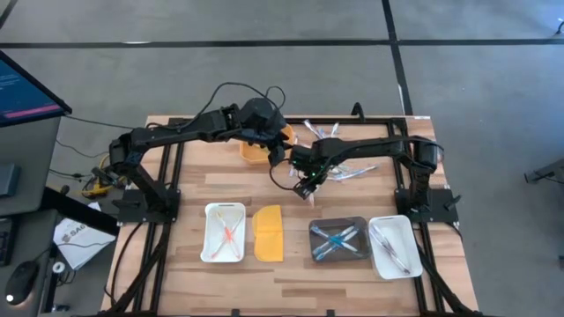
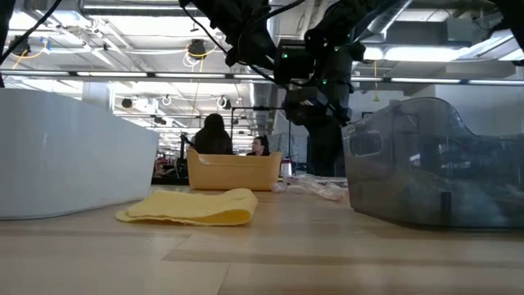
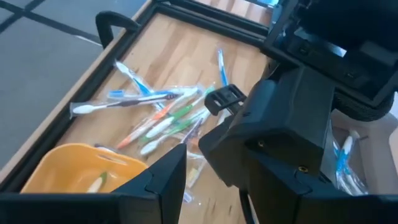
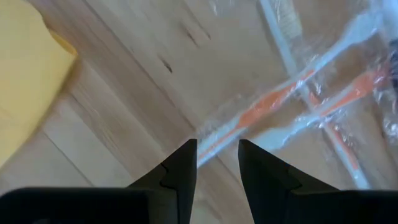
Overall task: Pick & Place Toothbrushes
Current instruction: Put the orange toothbrush into the left white bin
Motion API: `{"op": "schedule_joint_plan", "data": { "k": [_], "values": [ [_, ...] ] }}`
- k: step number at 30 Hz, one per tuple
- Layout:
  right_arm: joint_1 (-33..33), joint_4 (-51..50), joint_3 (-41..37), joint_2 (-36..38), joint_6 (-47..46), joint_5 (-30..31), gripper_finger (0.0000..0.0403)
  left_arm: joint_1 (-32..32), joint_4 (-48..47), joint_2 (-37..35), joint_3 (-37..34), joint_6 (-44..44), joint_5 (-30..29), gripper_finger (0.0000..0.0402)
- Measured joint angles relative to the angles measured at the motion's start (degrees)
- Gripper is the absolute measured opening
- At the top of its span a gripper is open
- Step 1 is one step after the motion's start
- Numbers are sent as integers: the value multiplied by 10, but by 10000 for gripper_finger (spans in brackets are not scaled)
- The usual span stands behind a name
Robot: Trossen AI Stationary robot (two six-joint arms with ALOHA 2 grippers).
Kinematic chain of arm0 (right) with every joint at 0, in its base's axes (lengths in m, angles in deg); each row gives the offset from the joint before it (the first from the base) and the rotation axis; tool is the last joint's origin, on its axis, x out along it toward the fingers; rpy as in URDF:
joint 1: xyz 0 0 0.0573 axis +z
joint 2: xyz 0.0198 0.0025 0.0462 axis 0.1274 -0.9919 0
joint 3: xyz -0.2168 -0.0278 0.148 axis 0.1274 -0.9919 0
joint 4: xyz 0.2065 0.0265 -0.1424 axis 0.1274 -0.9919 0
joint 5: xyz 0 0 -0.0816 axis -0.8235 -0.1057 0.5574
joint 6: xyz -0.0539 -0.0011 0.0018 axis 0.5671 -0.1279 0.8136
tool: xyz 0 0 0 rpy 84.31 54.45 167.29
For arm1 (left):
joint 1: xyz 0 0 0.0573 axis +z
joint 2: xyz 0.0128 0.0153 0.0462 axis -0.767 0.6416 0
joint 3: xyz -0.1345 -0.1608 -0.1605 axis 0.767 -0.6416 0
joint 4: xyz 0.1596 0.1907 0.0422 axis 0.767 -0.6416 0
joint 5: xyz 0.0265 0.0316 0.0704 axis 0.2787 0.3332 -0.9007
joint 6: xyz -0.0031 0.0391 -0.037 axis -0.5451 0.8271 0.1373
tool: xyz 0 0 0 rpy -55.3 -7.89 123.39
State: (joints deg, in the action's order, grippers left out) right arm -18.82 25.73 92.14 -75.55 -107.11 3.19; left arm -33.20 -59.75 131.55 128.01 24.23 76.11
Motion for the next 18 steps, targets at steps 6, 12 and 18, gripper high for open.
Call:
{"op": "schedule_joint_plan", "data": {
  "k": [6, 12, 18],
  "values": [
    [1, -13, 0, 15, -5, 29, 114, 0, 6, 0, 1, -2, 4, 154],
    [-1, -25, 0, 16, -18, 38, 114, -2, 5, 0, 1, -3, 3, 154],
    [-1, -20, -17, 16, -26, 38, 114, 2, -27, 1, 1, 4, -38, 154]
  ]
}}
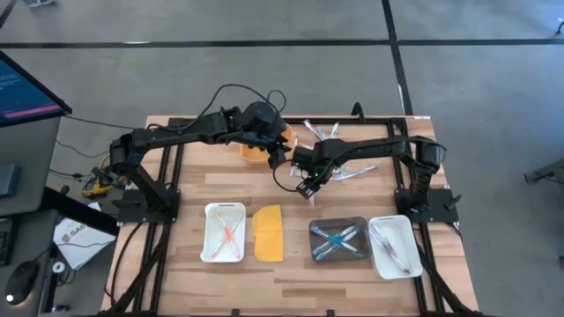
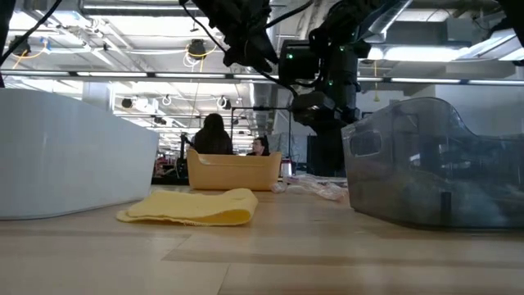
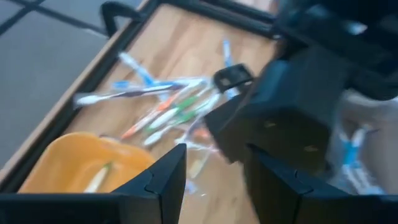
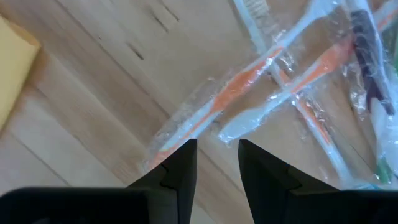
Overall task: Pick & Place Toothbrushes
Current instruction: Put the orange toothbrush into the left white bin
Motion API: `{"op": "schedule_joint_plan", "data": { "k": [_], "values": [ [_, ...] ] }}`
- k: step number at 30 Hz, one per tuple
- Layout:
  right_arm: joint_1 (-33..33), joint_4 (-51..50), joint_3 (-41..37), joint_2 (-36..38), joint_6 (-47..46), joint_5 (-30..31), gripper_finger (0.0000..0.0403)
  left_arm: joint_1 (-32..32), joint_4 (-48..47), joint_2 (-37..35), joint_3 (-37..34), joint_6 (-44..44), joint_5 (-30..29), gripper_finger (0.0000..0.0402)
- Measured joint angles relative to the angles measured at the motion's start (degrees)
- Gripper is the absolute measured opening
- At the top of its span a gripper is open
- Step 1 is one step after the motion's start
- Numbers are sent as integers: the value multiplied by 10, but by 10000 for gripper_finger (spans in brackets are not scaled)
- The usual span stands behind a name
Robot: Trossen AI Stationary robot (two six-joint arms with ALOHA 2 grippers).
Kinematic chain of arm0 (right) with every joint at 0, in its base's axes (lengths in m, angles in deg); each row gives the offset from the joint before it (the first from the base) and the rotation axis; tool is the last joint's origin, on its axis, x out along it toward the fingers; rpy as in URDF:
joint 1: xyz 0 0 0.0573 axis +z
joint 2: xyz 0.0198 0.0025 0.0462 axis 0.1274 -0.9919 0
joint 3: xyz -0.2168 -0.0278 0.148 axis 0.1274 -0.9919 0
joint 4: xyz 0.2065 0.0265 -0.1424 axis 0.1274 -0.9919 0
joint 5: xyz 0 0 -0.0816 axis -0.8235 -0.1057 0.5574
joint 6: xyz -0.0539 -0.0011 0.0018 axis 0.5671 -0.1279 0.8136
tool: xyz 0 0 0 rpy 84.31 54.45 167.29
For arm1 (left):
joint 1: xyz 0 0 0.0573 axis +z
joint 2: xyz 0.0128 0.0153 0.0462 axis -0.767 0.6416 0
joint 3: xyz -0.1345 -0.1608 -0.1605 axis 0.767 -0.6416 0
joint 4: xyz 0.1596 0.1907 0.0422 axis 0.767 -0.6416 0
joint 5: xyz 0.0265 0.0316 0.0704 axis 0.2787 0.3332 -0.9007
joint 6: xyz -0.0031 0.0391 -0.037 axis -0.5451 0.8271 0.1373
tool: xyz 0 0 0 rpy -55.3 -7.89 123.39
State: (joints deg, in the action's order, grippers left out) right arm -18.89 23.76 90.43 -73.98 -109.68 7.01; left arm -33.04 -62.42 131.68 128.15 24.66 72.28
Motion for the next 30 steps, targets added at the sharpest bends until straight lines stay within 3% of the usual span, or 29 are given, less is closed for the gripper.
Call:
{"op": "schedule_joint_plan", "data": {
  "k": [24, 30],
  "values": [
    [18, 0, -29, 0, 6, 3, 114, 29, -19, 0, -1, 2, -22, 154],
    [15, 43, -84, 25, -35, -4, 114, 29, -16, -1, -1, -2, -22, 154]
  ]
}}
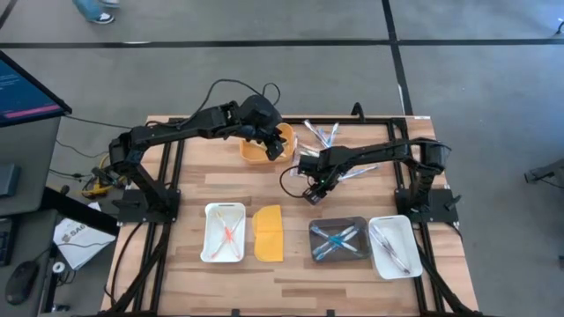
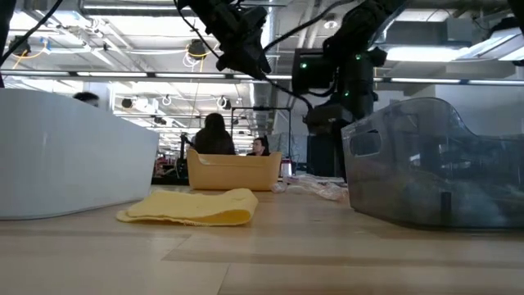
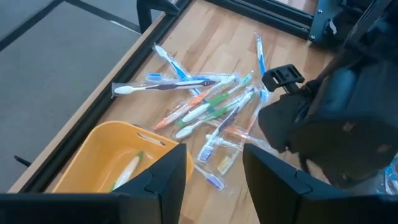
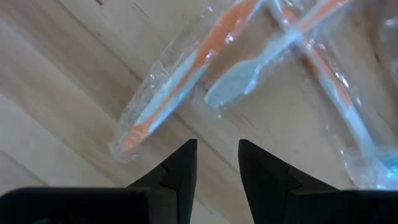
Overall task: Pick & Place Toothbrushes
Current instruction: Put the orange toothbrush into the left white bin
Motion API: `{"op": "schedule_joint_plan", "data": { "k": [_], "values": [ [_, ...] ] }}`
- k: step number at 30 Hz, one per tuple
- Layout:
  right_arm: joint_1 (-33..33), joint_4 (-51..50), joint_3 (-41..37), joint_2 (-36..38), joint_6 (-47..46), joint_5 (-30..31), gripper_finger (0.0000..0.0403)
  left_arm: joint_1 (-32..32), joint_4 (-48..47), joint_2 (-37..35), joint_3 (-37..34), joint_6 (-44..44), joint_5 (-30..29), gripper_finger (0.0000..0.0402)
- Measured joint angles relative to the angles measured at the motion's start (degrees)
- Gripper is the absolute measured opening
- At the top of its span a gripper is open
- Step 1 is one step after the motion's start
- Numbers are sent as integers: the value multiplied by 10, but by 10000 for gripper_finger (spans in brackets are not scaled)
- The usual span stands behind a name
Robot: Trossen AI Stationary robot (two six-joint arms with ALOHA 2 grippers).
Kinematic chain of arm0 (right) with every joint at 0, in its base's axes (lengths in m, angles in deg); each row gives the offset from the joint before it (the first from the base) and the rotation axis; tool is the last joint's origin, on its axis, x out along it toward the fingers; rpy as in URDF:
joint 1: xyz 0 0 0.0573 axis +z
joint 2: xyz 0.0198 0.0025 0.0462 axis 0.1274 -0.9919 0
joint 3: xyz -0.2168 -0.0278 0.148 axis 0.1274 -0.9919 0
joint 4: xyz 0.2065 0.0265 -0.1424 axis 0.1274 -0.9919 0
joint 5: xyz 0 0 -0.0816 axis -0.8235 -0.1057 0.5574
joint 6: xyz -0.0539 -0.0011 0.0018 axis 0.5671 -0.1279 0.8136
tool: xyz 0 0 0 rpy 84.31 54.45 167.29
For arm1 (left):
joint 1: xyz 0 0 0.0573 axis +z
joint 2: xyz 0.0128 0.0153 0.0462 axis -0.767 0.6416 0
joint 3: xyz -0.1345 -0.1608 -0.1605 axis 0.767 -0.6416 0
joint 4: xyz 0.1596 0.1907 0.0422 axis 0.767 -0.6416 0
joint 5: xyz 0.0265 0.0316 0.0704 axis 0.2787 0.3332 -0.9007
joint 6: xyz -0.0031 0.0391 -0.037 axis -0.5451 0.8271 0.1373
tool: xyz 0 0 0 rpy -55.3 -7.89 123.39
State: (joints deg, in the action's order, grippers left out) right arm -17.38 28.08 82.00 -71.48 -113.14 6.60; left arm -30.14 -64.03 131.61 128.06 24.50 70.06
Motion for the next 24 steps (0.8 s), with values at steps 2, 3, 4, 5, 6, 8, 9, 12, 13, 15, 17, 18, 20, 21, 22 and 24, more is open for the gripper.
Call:
{"op": "schedule_joint_plan", "data": {
  "k": [2, 3, 4, 5, 6, 8, 9, 12, 13, 15, 17, 18, 20, 21, 22, 24],
  "values": [
    [-5, 17, -16, 23, -8, 0, 114, 0, 1, 0, 0, 0, 0, 154],
    [-6, 21, -22, 31, -12, 0, 114, 0, 3, 0, 0, 0, 0, 154],
    [-6, 30, -27, 36, -15, 1, 114, 0, 4, 0, 0, 0, 0, 154],
    [-8, 33, -30, 36, -19, 1, 114, 0, 5, 0, 0, 0, 0, 154],
    [-10, 33, -31, 35, -21, 1, 114, 0, 8, 0, 0, 0, 0, 154],
    [-13, 36, -31, 31, -25, -9, 114, 0, 15, 0, 0, 0, 0, 154],
    [-14, 33, -31, 31, -25, -11, 114, 0, 18, 0, 0, 0, 0, 154],
    [-12, 60, -30, 20, -25, -11, 114, 0, 30, 0, 0, 0, 0, 154],
    [-12, 61, -31, 19, -21, -12, 114, 0, 33, 0, 0, 0, 0, 154],
    [-13, 71, -30, 21, -21, -15, 114, 0, 36, 0, 0, 0, 0, 154],
    [-13, 71, -29, 21, -21, -17, 114, 0, 36, 0, 0, 0, 0, 154],
    [-13, 69, -29, 21, -21, -17, 114, 0, 35, 0, 0, -1, 0, 154],
    [-13, 70, -22, 21, -21, -17, 114, -1, 34, 0, 0, -1, 0, 154],
    [-13, 70, -18, 21, -19, -17, 114, -2, 34, 0, 0, -2, 0, 154],
    [-13, 70, -14, 21, -17, -17, 114, -2, 34, 0, 0, -2, 0, 154],
    [-13, 74, -8, 21, -13, -17, 114, -2, 34, 0, 0, -2, 0, 154]
  ]
}}
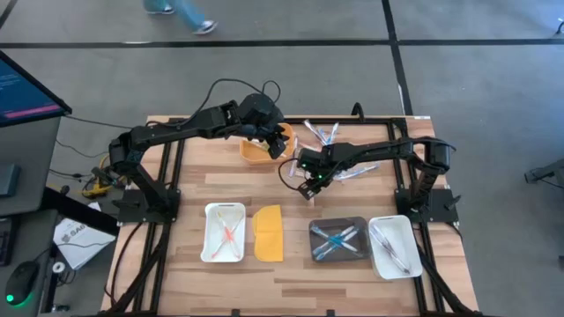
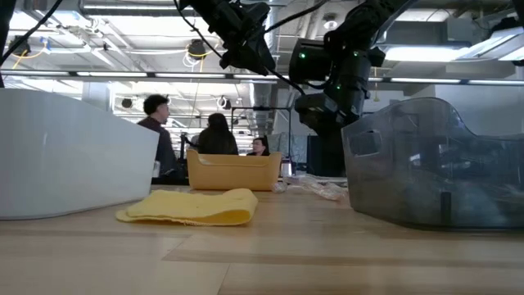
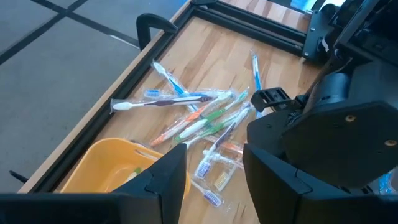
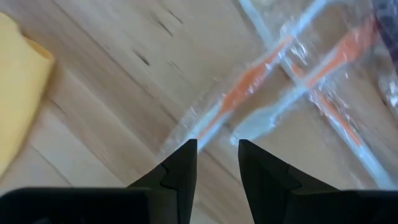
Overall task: Pick & Place Toothbrushes
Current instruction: Put the orange toothbrush into the left white bin
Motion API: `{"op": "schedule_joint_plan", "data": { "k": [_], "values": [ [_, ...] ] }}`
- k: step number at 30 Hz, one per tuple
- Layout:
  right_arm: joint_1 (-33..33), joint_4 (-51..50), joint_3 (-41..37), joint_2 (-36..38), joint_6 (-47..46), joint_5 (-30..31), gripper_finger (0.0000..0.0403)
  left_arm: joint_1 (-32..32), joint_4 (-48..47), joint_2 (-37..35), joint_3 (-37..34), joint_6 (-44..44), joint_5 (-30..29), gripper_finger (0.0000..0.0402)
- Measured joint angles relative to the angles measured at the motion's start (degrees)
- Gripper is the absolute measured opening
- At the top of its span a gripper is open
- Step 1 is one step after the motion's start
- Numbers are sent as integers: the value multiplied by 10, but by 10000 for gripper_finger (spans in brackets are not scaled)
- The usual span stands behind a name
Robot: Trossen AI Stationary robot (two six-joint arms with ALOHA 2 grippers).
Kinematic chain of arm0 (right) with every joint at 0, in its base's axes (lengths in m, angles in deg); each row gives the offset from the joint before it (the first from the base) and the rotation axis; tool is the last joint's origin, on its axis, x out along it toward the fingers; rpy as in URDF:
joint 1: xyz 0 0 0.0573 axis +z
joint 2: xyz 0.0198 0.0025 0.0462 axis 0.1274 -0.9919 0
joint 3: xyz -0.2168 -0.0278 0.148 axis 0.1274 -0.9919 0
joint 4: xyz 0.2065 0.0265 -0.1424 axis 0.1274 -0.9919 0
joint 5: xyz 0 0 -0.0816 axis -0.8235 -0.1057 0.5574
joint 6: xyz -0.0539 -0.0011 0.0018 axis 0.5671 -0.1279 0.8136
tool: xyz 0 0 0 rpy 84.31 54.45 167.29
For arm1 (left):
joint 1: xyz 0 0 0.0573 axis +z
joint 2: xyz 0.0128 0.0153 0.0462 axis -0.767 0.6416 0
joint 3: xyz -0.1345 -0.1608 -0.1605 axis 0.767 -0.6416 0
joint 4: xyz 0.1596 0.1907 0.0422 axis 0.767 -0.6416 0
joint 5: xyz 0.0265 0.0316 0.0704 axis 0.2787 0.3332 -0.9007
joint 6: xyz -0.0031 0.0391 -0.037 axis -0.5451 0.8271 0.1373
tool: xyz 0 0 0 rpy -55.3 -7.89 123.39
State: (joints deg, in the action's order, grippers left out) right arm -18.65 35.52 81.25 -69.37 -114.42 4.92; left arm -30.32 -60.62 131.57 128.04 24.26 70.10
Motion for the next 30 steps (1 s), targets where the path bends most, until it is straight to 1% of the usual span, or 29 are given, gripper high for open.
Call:
{"op": "schedule_joint_plan", "data": {
  "k": [15, 20, 22, 25, 30],
  "values": [
    [-5, 13, 2, 0, -7, -12, 114, 0, 1, 0, 0, 0, 0, 154],
    [-14, 31, -12, -9, -20, -23, 114, 0, 2, 0, 0, 0, 0, 154],
    [-17, 56, -19, -9, -27, -26, 115, 0, 2, 0, 0, 0, 0, 154],
    [-17, 64, -21, -9, -29, -26, 128, 0, 2, 0, 0, 0, 0, 154],
    [-19, 67, -21, -9, -29, -25, 167, 0, 4, 0, 0, 0, 0, 154]
  ]
}}
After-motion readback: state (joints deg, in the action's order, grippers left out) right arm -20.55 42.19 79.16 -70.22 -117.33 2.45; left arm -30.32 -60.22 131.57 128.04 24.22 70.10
